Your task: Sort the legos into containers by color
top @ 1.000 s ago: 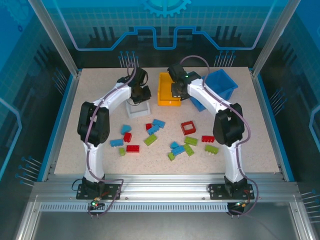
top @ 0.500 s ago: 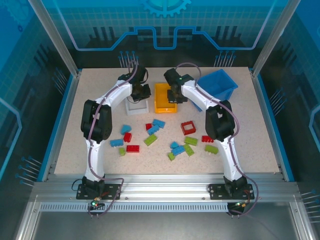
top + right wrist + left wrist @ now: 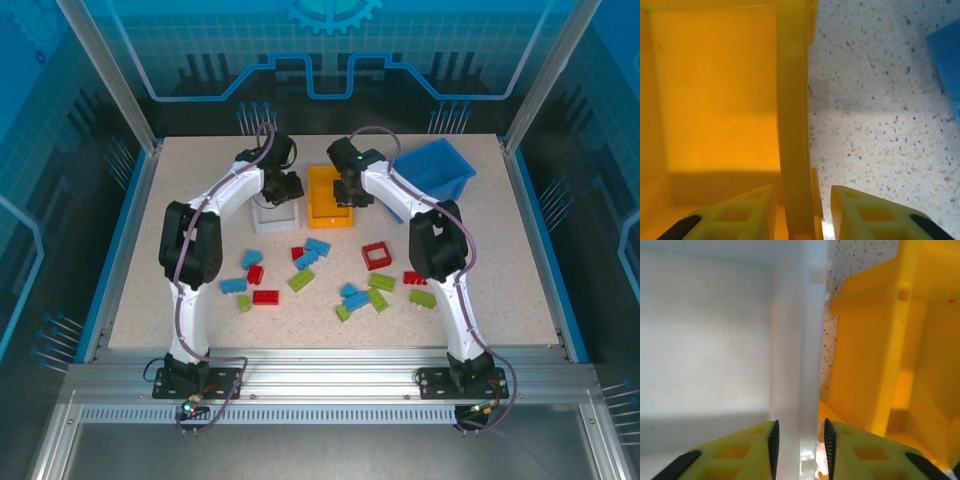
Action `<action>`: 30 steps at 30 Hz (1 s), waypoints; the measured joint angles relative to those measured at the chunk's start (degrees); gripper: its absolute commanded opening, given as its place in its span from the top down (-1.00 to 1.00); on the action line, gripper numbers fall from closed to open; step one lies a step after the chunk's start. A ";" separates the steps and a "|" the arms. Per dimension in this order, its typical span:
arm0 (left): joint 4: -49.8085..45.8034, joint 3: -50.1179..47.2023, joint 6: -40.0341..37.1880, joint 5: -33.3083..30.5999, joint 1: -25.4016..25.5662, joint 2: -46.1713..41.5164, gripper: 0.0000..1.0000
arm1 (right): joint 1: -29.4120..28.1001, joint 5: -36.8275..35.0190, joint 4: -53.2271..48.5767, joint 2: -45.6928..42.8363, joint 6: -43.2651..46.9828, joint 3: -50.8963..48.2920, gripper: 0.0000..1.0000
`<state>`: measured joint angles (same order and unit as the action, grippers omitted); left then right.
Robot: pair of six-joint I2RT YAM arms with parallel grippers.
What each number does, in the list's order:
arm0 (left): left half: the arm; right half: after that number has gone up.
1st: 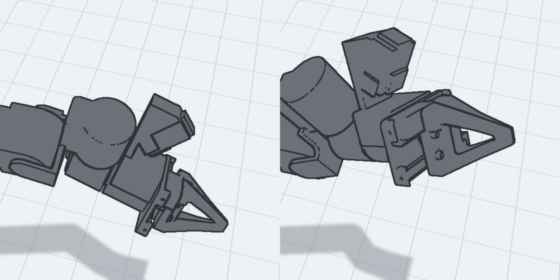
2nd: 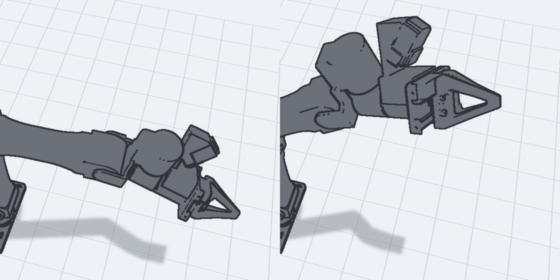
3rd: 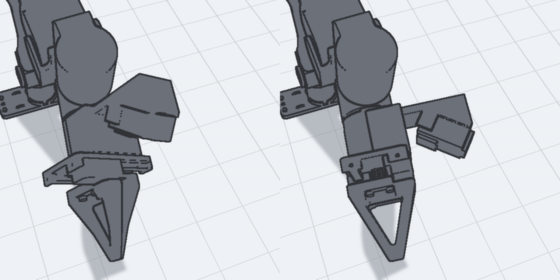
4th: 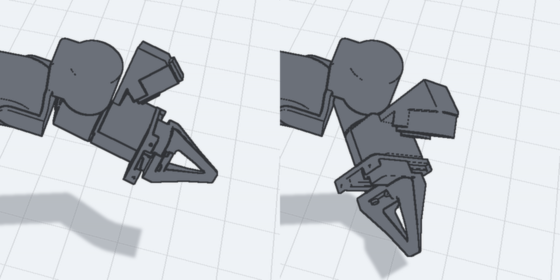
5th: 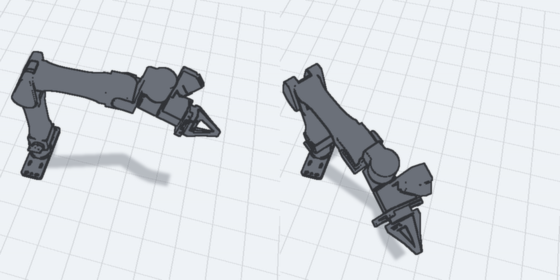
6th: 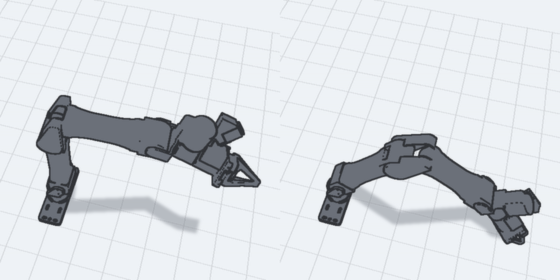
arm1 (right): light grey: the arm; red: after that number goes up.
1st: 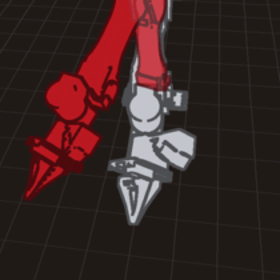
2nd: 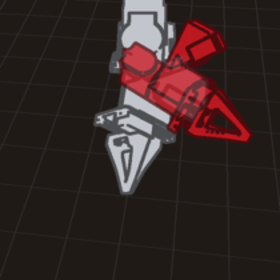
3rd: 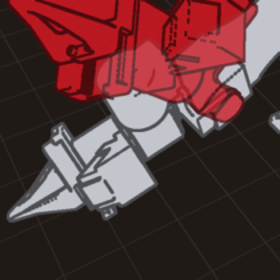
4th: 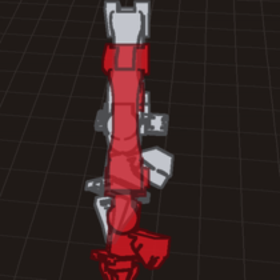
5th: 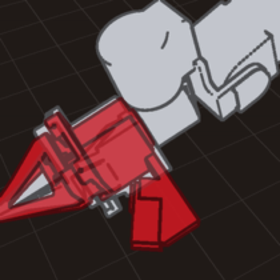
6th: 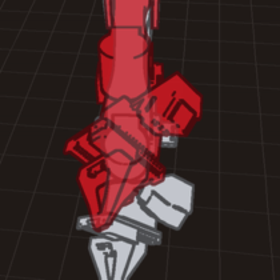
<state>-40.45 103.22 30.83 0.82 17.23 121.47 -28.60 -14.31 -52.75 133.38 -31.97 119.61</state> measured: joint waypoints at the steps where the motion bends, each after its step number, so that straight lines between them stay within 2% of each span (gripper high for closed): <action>1: -0.15 0.00 0.31 -0.07 0.09 -0.66 0.24 | 0.00 0.00 -0.13 -0.72 0.09 -0.68 0.18; 5: -0.28 -0.17 0.81 -0.15 0.61 -4.15 0.07 | 0.17 -0.35 -0.20 -5.38 -0.09 -3.28 -0.02; 9: 0.94 -3.54 0.79 -0.13 1.79 -10.75 -0.10 | 2.03 -0.31 1.42 -16.28 -1.44 -10.97 -0.24; 12: 5.46 -12.31 0.94 0.17 3.80 -19.78 -0.43 | 7.37 1.18 4.02 -26.77 -3.98 -20.35 -0.39; 16: 13.11 -26.58 0.94 2.36 8.66 -34.21 -0.52 | 19.32 4.72 6.97 -35.69 -7.50 -30.29 -0.49; 19: 17.84 -35.10 1.92 4.98 12.35 -43.19 -0.53 | 25.42 7.69 8.11 -34.84 -9.20 -32.22 -0.49; 21: 19.93 -39.23 2.56 6.40 14.36 -47.60 -0.53 | 27.04 9.53 8.63 -32.46 -9.73 -32.06 -0.49; 26: 21.31 -45.22 3.45 7.28 18.36 -55.63 -0.53 | 27.61 11.82 8.66 -24.17 -10.27 -28.74 -0.34; 30: 21.03 -48.22 3.80 7.10 18.73 -61.18 -0.51 | 27.63 11.76 7.78 -19.65 -9.73 -25.14 -0.16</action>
<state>-19.42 55.00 34.63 7.92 35.97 60.29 -0.97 -2.55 -44.97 113.73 -41.69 94.48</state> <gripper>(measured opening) 0.760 0.614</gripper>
